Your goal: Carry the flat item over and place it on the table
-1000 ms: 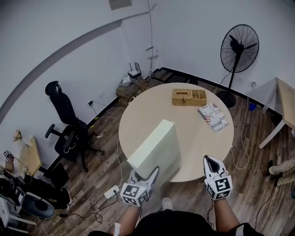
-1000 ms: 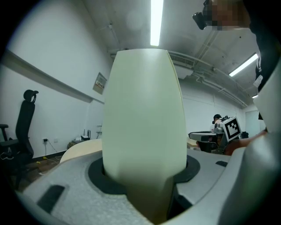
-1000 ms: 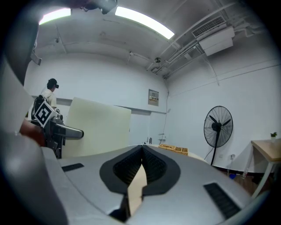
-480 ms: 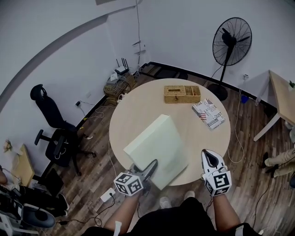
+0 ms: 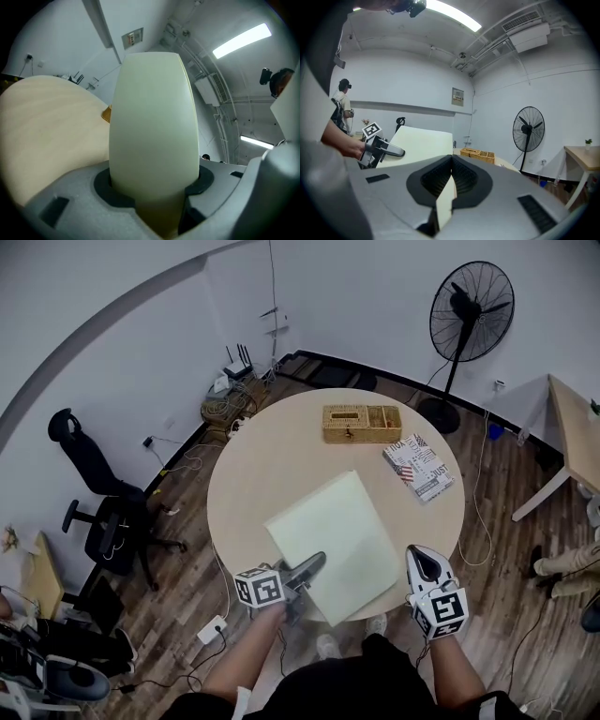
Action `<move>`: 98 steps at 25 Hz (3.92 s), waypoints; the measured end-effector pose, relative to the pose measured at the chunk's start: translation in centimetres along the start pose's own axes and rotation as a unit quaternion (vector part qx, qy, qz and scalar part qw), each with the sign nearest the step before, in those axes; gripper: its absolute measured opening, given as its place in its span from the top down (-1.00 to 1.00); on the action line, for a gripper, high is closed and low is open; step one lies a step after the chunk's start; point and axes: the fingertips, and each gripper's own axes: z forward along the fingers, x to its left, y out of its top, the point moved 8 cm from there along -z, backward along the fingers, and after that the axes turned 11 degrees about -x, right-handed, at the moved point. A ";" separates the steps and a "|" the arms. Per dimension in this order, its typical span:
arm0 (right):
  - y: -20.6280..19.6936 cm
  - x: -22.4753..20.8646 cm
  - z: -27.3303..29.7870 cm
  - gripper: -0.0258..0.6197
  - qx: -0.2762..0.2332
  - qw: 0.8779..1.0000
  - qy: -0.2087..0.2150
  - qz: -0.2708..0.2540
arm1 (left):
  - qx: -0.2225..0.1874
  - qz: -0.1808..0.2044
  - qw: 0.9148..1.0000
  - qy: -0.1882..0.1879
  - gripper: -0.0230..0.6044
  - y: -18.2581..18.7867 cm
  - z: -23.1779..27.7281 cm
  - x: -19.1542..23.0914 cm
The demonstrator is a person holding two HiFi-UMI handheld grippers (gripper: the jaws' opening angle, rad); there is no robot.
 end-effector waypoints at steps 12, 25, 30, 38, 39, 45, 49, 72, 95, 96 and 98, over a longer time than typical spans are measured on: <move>-1.9 -5.8 0.9 0.92 0.029 1.000 -0.002 0.004 | 0.100 -0.110 0.989 -0.007 0.15 -3.8 8.3 4.7; -4.1 -8.7 1.3 0.92 0.050 0.998 0.011 0.023 | 0.135 -0.231 0.963 0.044 0.11 -8.3 11.4 9.7; -4.4 -8.9 1.8 0.92 0.051 0.998 0.021 0.031 | 0.111 -0.266 0.954 0.080 0.04 -9.1 11.1 11.0; -4.1 -8.3 2.8 0.92 0.043 0.998 0.042 0.018 | 0.091 -0.195 0.964 0.157 -0.22 -8.7 10.8 10.9; -3.9 -8.1 2.9 0.92 0.038 0.998 0.046 0.008 | 0.089 -0.185 0.964 0.170 -0.25 -8.7 10.6 10.9; -3.4 -7.3 3.4 0.92 0.022 0.998 0.059 -0.015 | 0.088 -0.133 0.960 0.229 -0.37 -8.9 9.4 10.8; -2.9 -7.0 3.6 0.92 0.021 0.998 0.062 -0.016 | 0.106 -0.085 0.955 0.264 -0.44 -8.5 8.4 10.6; -2.2 -4.5 7.4 0.92 0.008 0.994 0.106 -0.003 | -0.066 0.347 0.898 0.263 -0.35 2.4 5.0 -2.4; -0.4 -2.4 8.8 0.93 -0.013 0.994 0.109 -0.023 | -0.118 0.370 0.887 0.251 0.90 2.4 1.4 -6.2; -0.4 -2.3 8.8 0.93 -0.014 0.994 0.111 -0.023 | -0.119 0.370 0.886 0.252 0.90 2.5 1.2 -6.2; -0.3 -2.3 8.8 0.93 -0.016 0.993 0.111 -0.022 | -0.121 0.371 0.885 0.252 0.90 2.6 1.0 -6.3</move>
